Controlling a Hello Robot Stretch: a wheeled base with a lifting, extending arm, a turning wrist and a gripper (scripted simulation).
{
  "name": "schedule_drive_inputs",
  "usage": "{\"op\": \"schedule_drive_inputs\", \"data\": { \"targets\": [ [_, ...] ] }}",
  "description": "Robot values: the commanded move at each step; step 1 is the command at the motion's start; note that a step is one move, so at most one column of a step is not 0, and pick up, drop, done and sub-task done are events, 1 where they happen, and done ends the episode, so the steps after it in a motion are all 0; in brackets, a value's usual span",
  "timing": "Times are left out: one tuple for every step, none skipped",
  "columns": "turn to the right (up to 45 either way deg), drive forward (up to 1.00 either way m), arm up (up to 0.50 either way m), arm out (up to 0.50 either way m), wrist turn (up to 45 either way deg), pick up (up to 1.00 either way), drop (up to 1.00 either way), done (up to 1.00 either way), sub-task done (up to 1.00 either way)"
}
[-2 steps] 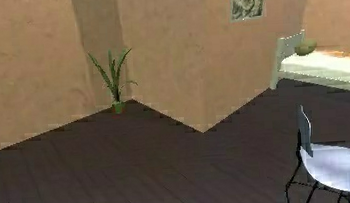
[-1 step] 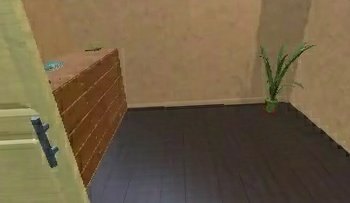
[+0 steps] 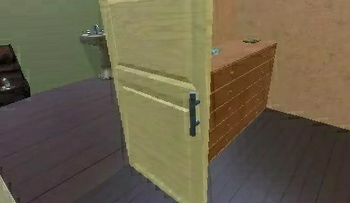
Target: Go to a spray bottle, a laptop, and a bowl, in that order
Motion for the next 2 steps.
{"op": "schedule_drive_inputs", "data": {
  "targets": [
    [0.0, 0.25, 0.00, 0.00, 0.0, 0.00, 0.00, 0.00, 0.00],
    [45.0, 0.00, 0.00, 0.00, 0.0, 0.00, 0.00, 0.00, 0.00]
  ]
}}
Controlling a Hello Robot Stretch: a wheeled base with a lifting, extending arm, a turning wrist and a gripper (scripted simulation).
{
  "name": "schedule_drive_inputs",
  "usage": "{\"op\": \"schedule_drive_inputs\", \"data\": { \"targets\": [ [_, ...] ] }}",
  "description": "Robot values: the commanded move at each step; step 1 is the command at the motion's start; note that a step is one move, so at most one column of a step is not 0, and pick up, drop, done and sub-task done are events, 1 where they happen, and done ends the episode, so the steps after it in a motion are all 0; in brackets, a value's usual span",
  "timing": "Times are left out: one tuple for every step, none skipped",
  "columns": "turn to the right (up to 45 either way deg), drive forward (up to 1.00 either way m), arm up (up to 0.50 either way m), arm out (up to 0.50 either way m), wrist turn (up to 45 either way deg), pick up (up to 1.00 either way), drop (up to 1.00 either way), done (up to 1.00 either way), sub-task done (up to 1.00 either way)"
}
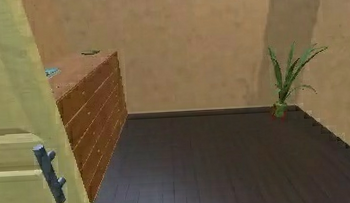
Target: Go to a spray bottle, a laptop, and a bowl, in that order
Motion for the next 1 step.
{"op": "schedule_drive_inputs", "data": {
  "targets": [
    [30.0, 0.00, 0.00, 0.00, 0.0, 0.00, 0.00, 0.00, 0.00]
  ]
}}
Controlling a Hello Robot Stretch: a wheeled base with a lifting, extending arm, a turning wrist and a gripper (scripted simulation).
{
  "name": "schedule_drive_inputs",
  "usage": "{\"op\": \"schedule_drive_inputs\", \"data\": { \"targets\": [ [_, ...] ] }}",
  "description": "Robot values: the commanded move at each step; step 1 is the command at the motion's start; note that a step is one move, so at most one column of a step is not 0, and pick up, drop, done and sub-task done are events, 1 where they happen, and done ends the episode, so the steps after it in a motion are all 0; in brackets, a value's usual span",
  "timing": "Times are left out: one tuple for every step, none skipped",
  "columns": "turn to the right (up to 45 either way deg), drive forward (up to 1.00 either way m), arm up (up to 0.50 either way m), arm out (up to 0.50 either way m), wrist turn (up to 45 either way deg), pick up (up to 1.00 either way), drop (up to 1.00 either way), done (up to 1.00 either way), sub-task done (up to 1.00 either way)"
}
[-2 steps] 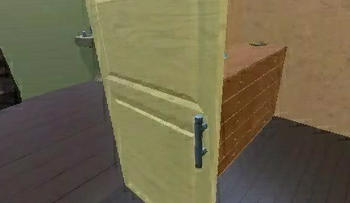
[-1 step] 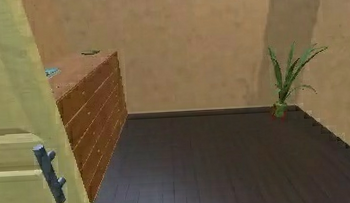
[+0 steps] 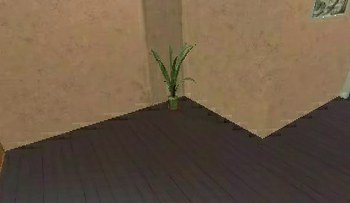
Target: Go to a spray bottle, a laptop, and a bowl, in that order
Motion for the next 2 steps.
{"op": "schedule_drive_inputs", "data": {
  "targets": [
    [0.0, 0.30, 0.00, 0.00, 0.0, 0.00, 0.00, 0.00, 0.00],
    [36.0, 0.00, 0.00, 0.00, 0.0, 0.00, 0.00, 0.00, 0.00]
  ]
}}
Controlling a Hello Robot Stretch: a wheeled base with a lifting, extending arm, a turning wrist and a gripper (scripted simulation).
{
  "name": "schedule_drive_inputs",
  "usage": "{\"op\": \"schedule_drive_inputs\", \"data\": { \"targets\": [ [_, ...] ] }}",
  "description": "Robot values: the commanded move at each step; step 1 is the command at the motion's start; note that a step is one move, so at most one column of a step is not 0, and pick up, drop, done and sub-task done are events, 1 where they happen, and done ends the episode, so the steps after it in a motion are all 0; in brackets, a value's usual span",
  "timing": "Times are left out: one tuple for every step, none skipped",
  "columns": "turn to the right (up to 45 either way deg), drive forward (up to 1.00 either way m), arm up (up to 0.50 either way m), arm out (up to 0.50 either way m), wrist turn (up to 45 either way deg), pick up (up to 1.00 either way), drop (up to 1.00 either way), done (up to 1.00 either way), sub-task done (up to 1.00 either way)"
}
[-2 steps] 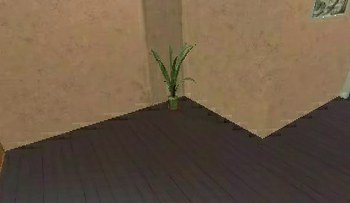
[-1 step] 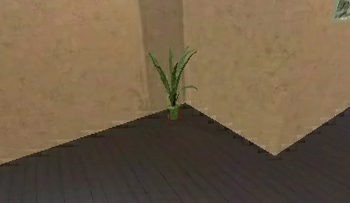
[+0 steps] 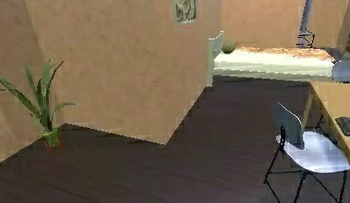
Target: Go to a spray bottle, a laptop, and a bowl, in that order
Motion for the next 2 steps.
{"op": "schedule_drive_inputs", "data": {
  "targets": [
    [0.0, 1.00, 0.00, 0.00, 0.0, 0.00, 0.00, 0.00, 0.00],
    [3.0, 0.00, 0.00, 0.00, 0.0, 0.00, 0.00, 0.00, 0.00]
  ]
}}
